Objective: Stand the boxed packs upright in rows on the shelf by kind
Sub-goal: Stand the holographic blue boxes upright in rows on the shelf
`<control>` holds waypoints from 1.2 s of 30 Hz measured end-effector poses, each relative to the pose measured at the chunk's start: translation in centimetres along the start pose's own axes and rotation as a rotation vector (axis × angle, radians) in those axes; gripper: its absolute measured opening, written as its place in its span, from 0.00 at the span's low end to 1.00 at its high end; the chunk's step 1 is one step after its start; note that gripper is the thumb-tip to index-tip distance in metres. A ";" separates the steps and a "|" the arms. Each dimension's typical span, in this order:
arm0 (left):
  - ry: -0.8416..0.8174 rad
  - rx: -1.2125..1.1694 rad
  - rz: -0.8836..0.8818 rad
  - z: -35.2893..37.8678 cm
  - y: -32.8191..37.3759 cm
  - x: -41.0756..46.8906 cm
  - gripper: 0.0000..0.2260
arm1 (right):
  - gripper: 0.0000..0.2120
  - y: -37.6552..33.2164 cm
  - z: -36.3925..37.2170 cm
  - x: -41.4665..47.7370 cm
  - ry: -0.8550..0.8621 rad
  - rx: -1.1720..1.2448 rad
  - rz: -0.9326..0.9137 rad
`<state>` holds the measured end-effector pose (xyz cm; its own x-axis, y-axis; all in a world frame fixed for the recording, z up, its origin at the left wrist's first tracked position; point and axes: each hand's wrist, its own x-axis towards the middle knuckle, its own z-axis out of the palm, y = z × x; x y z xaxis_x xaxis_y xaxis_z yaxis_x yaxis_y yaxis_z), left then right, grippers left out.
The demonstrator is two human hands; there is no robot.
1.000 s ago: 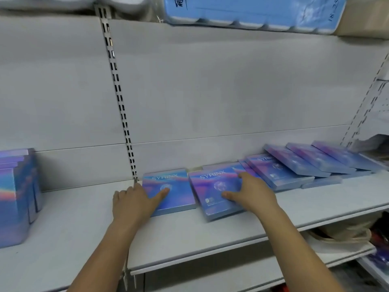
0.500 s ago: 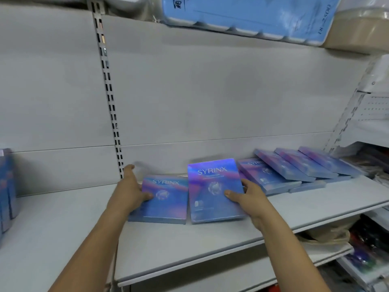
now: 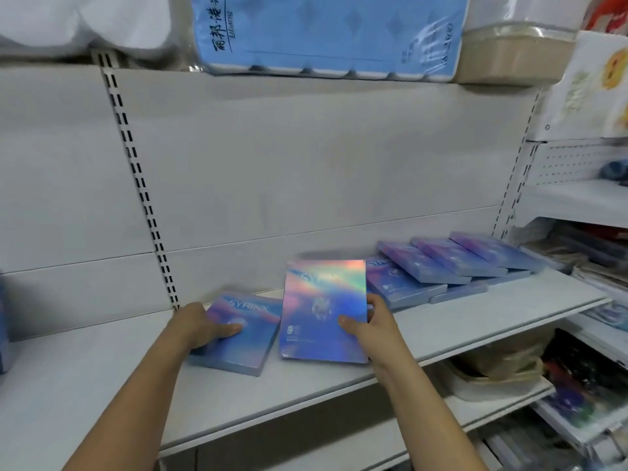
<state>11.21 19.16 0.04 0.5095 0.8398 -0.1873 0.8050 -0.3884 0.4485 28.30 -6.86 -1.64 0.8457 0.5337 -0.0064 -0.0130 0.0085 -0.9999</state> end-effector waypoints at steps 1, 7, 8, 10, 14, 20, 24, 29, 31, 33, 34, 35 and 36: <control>0.009 -0.118 0.014 -0.2 -0.2 -0.4 0.25 | 0.17 -0.2 -0.2 -0.2 0.002 0.016 0.000; 0.049 -0.831 0.077 -2.3 -5.4 -5.6 0.10 | 0.13 -0.8 0.3 -1.1 -0.046 0.195 -0.014; 0.066 -0.904 0.102 -2.9 -6.7 -6.5 0.09 | 0.13 -0.9 0.9 -1.3 -0.070 0.213 -0.016; 0.110 -1.025 0.132 -4.0 -9.4 -8.5 0.10 | 0.13 -0.8 2.7 -1.6 -0.123 0.218 -0.024; 0.225 -1.166 0.127 -6.0 -15.4 -11.9 0.15 | 0.14 -1.0 7.4 -2.9 -0.254 0.235 -0.036; 0.412 -1.264 0.166 -9.5 -24.2 -15.5 0.15 | 0.15 -1.0 15.9 -6.0 -0.363 0.205 -0.104; 0.439 -1.328 0.190 -11.7 -29.9 -16.1 0.12 | 0.15 -0.7 22.6 -8.7 -0.398 0.195 -0.117; 0.332 -1.373 0.198 -13.7 -35.9 -16.0 0.12 | 0.17 0.5 32.3 -13.6 -0.393 0.159 -0.119; 0.277 -1.404 0.210 -14.2 -38.2 -16.2 0.13 | 0.16 0.8 36.0 -15.3 -0.396 0.134 -0.101; 0.238 -1.450 0.230 -14.7 -40.1 -16.4 0.12 | 0.16 0.9 39.2 -16.5 -0.384 0.116 -0.102; 0.227 -1.466 0.231 -15.0 -41.0 -16.6 0.13 | 0.16 0.8 40.6 -16.9 -0.372 0.106 -0.106; 0.223 -1.477 0.232 -15.3 -41.9 -16.7 0.14 | 0.16 0.8 41.9 -17.3 -0.354 0.094 -0.114; 0.222 -1.491 0.237 -15.5 -42.6 -16.8 0.14 | 0.16 0.8 43.1 -17.5 -0.339 0.084 -0.124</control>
<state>-36.30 27.49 -2.39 0.4145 0.9063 0.0829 -0.3858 0.0924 0.9180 -9.53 20.19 -1.75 0.6191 0.7739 0.1334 0.0225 0.1523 -0.9881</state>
